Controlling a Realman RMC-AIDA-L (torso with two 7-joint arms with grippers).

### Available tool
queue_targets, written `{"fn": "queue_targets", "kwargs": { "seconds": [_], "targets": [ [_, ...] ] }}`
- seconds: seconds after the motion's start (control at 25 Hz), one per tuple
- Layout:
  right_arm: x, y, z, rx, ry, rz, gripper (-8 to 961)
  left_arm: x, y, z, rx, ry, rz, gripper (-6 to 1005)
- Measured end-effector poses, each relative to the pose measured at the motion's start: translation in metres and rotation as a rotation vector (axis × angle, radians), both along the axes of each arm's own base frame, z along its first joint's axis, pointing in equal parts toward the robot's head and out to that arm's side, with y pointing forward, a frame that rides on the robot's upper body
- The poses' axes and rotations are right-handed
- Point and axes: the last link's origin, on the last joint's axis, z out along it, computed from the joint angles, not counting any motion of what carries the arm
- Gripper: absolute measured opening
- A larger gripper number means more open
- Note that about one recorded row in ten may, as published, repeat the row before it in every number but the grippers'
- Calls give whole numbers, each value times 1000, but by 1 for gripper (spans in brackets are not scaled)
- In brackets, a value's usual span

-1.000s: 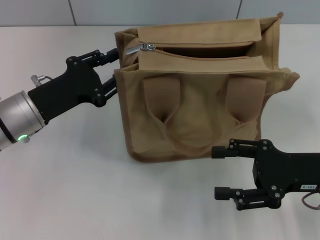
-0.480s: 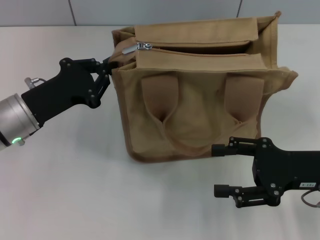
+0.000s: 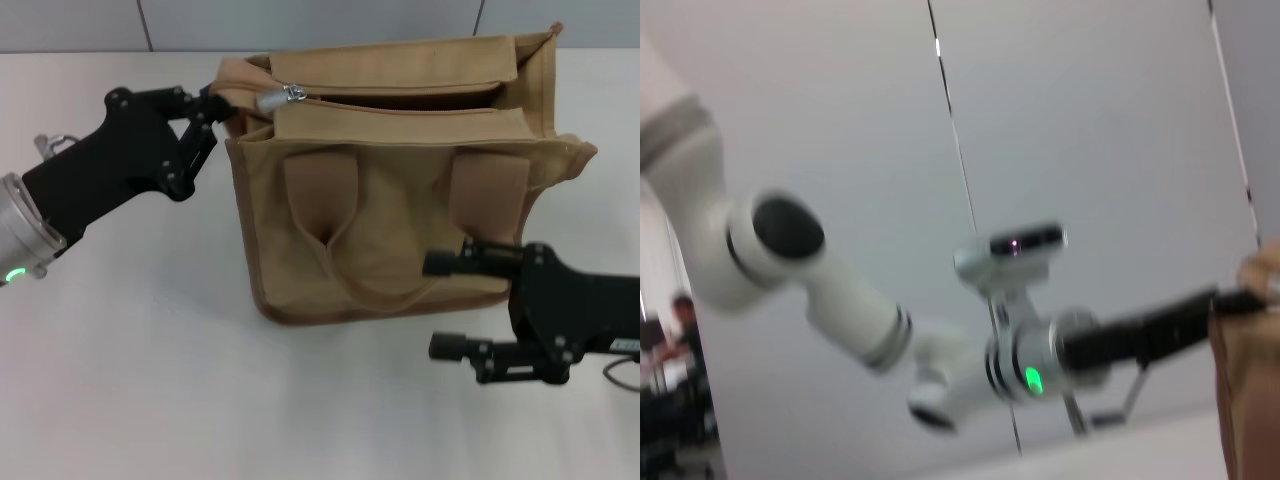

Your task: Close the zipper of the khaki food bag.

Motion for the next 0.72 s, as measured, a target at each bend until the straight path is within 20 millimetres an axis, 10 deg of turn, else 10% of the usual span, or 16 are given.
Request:
{"fn": "queue_targets", "kwargs": {
  "seconds": [0.72],
  "targets": [
    [-61,63,26,-212,74,-159,682,29,12,3,-39,-43,-101,34]
  ]
}}
